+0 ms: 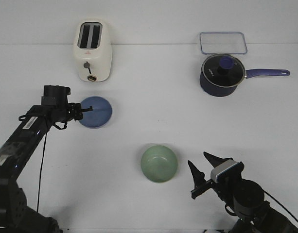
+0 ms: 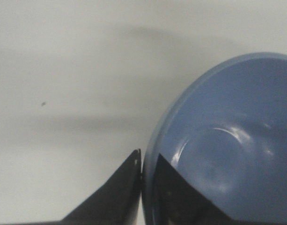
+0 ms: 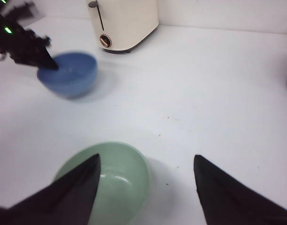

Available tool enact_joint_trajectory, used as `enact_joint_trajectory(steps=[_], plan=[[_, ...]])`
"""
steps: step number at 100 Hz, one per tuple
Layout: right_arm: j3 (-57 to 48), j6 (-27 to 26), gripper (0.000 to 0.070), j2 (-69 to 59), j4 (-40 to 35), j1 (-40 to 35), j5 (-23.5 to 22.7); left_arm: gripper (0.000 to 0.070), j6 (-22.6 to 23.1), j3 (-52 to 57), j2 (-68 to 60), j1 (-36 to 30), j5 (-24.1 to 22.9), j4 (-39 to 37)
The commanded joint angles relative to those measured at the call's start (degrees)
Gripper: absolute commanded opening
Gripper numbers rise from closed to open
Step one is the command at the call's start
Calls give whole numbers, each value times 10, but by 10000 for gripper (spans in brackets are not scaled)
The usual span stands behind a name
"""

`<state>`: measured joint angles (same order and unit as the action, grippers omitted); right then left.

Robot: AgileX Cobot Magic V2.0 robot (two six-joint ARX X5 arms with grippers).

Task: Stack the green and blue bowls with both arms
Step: 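Carry the blue bowl with the left gripper over the green bowl and lower it in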

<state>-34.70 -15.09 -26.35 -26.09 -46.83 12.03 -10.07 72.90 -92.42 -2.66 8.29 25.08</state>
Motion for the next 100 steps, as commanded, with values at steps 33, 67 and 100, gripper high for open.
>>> enact_joint_trajectory(steps=[33,67,100], plan=[[-2,-5,406,-3,8,-5,20,10,-1,11,153,-203,26,64],[-2,-5,406,-2,7,-5,19,10,-56,-55,99,-386,-34,-1],[-2,-4,406,-2,7,-5,19,196,-58,-55,42,-430,-53,-12]])
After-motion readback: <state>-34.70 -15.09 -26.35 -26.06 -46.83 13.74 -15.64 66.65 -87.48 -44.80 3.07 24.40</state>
